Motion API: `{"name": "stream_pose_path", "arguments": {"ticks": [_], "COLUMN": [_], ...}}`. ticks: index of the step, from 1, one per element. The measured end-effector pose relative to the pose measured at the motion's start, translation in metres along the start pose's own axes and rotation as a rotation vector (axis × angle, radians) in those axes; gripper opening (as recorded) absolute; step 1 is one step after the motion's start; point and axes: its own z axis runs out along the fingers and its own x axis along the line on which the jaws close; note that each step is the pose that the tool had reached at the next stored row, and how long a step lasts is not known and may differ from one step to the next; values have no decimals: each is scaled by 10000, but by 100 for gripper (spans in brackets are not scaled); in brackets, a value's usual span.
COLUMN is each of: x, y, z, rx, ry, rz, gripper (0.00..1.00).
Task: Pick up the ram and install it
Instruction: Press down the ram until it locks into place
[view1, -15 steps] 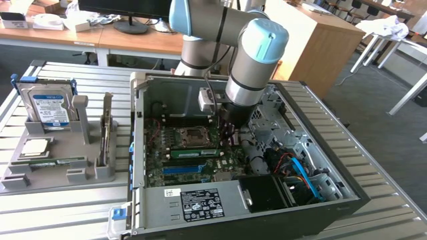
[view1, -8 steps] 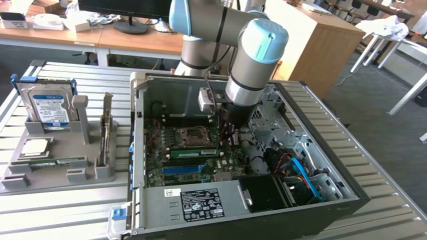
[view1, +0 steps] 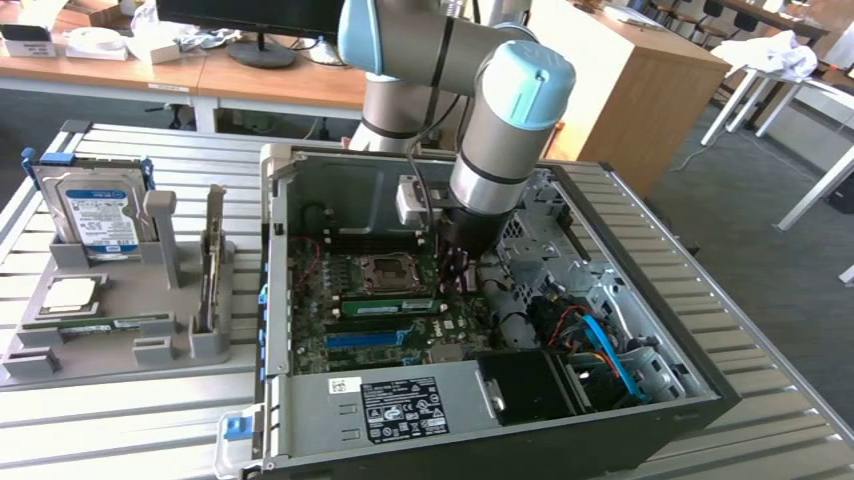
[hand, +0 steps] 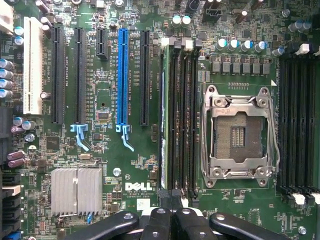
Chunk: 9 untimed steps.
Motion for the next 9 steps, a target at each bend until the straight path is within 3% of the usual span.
{"name": "stream_pose_path", "arguments": {"ticks": [9], "x": [2], "y": [0], "z": [22], "rx": [0], "ry": [-1], "rz": [1], "gripper": [10]}}
